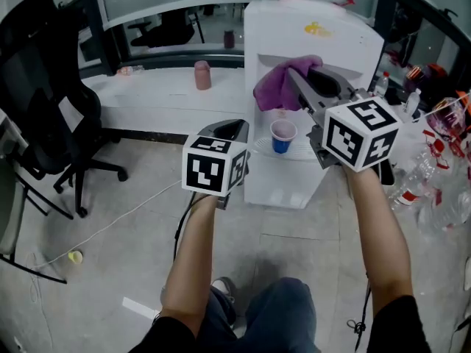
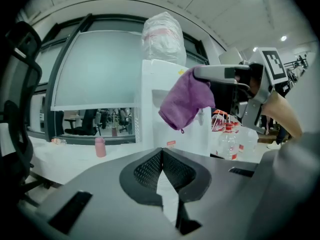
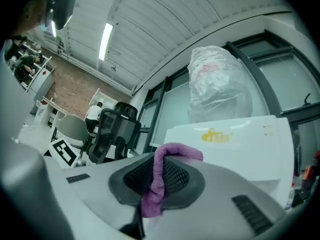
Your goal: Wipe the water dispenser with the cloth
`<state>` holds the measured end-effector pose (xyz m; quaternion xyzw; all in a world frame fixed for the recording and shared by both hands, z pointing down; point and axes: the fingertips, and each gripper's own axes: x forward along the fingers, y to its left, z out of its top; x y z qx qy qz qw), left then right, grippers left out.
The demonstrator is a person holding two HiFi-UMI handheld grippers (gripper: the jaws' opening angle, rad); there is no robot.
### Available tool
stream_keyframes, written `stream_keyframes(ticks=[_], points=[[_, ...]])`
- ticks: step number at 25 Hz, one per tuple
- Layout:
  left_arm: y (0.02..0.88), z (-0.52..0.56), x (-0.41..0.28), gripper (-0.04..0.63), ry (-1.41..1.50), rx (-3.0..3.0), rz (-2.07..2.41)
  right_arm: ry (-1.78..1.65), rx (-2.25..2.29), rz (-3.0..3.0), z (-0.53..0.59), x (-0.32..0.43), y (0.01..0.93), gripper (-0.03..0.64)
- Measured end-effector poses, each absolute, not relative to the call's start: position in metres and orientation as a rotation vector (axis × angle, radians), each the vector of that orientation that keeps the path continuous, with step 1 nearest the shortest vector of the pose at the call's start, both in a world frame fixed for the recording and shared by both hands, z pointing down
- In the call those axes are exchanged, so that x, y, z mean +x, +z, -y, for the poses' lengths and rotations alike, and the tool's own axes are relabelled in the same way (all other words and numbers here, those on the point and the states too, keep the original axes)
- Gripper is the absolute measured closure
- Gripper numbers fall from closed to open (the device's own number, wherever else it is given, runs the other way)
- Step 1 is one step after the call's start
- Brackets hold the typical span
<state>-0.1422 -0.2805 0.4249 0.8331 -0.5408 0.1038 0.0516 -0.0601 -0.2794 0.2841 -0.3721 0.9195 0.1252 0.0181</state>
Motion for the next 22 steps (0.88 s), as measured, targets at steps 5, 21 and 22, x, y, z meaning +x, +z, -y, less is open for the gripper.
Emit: stream_keyframes(ticks=[5, 21, 22], points=[[0.419, 0.281, -0.162, 0.571, 0.288, 2.514, 1.67, 0.424, -1.088, -2.83, 0.286, -0.098, 0.248, 0.584], [0.446, 0.309, -0.197, 0.571, 0.346, 2.486, 1.687, 0.245, -1.142, -2.755, 0.339, -0.147, 0.26, 0.584], [0.447, 0.311, -0.198, 0.571, 0.333, 2.489, 1.692, 0.234, -1.139, -2.757, 0.34, -0.149, 0.264, 0.584]])
